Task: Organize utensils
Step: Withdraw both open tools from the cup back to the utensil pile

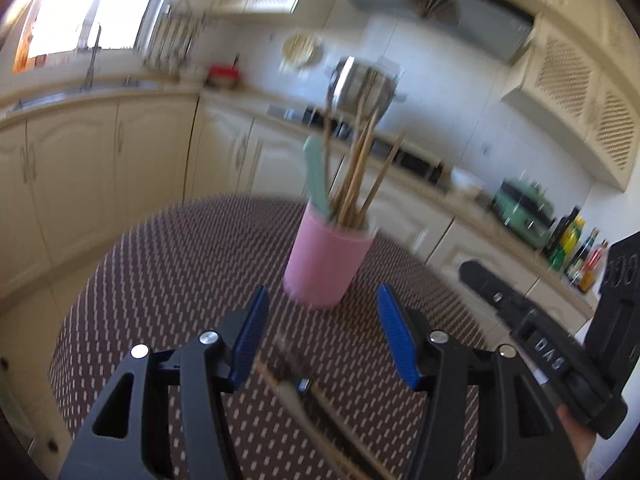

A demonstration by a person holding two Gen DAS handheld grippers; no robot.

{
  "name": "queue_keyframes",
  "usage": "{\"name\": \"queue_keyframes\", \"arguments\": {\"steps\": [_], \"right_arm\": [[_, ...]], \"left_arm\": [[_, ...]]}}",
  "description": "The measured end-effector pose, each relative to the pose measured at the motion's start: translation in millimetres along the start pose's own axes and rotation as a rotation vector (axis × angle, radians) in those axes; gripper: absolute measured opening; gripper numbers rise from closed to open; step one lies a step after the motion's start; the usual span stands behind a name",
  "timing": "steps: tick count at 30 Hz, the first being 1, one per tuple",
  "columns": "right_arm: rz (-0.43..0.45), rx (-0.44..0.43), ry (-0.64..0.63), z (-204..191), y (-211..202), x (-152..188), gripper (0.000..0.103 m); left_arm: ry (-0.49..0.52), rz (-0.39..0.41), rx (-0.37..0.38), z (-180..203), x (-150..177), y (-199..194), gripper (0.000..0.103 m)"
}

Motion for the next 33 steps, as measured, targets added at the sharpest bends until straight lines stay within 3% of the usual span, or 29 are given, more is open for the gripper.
{"name": "queue_keyframes", "arguments": {"steps": [2,7,14,17,20,25,30,33], "right_arm": [[-0.059,0.003,-0.002,1,6,14,0.007],[-0.219,-0.002,-0.019,1,26,51,0.007],[-0.279,-0.01,-0.02,6,27,71,0.008],[-0.285,-0.011,-0.019,6,26,74,0.008],[-0.296,-0.018,-0.02,6,27,75,0.009],[-0.326,-0.036,-0.033,0,32,78,0.023],[-0.369,-0.049,-0.082,-10,36,83,0.024],[-0.432,-0.053,-0.137,-16,39,89,0.025]], "left_arm": [[-0.033,-0.093,-0.057,-12,18,11,0.056],[-0.045,-0.243,-0.105,-22,54,29,0.056],[0.104,-0.403,-0.139,-11,97,40,0.056],[0.17,-0.402,-0.169,-11,101,37,0.056],[0.17,-0.41,-0.171,-19,104,32,0.057],[0.17,-0.41,-0.213,-34,108,20,0.057],[0.224,-0.413,-0.231,-26,102,34,0.057],[0.225,-0.397,-0.222,-29,94,40,0.046]]}}
Point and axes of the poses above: each gripper's, at about its wrist camera, not at the fingertips, and y roughly the way its jaws point, z to its right, x to its underside, the point moved 6 cm from there along y, roughly the way its jaws point, and after that the axes turned 4 degrees about x, right-handed, at the moved point
